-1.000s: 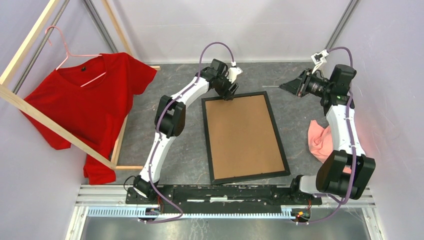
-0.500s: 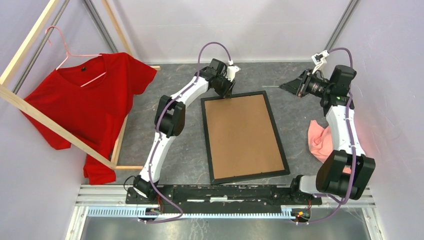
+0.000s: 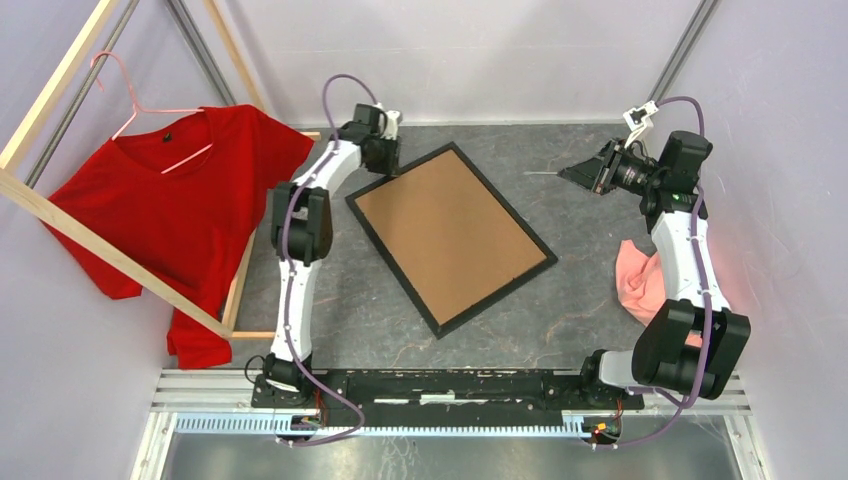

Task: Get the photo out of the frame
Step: Adjust the photo frame at the center of the board.

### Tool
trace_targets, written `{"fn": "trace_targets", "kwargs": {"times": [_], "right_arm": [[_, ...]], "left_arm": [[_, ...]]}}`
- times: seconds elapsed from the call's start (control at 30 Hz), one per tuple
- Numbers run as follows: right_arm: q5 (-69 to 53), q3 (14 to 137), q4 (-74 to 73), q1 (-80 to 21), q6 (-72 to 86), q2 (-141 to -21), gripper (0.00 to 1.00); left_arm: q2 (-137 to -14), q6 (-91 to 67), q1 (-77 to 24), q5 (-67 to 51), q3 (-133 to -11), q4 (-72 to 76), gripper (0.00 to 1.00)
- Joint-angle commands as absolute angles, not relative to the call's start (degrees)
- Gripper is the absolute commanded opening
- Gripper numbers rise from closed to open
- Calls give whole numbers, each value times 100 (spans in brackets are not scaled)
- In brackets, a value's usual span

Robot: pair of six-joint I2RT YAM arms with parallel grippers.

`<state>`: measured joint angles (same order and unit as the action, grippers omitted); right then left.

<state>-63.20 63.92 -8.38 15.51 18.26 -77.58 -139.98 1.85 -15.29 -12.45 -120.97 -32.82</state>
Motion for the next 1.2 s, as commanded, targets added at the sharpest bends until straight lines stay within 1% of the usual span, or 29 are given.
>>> {"fn": "trace_targets", "kwargs": {"times": [0.0,0.17,0.37,0.6,0.7,0.83,1.0,1.1,1.17], "right_arm": [[-6477,6392,-563,1581,1907,-7664,0],[-6466,6366,-511,1576,1987,-7658,0],[-6418,6233,-249,1582,2199,-7611,0],[-6317,6004,306,1462,2682,-7683,0],[-6184,6002,422,1120,2808,-7799,0],[-5943,5966,904,408,3250,-8108,0],[-5647,6038,1419,-475,3910,-8819,0],[-5515,6051,1426,-902,3979,-9257,0],[-5463,5967,1496,-1080,4005,-9427,0]], "left_arm": [[-13590,-671,-1165,-478,-11304,-3696,39],[-12737,-1287,-1136,-1217,-9873,-3266,40],[-12046,-1672,-1168,-2126,-8881,-2999,40],[-11294,-2083,-1213,-2729,-7877,-2550,46],[-11025,-2256,-1213,-3093,-7518,-2283,50],[-10860,-2421,-1257,-3784,-7163,-1897,54],[-10661,-2428,-1380,-4317,-6743,-1525,58],[-10515,-2374,-1466,-4373,-6575,-1481,61],[-10505,-2319,-1533,-4008,-6627,-1689,61]]}}
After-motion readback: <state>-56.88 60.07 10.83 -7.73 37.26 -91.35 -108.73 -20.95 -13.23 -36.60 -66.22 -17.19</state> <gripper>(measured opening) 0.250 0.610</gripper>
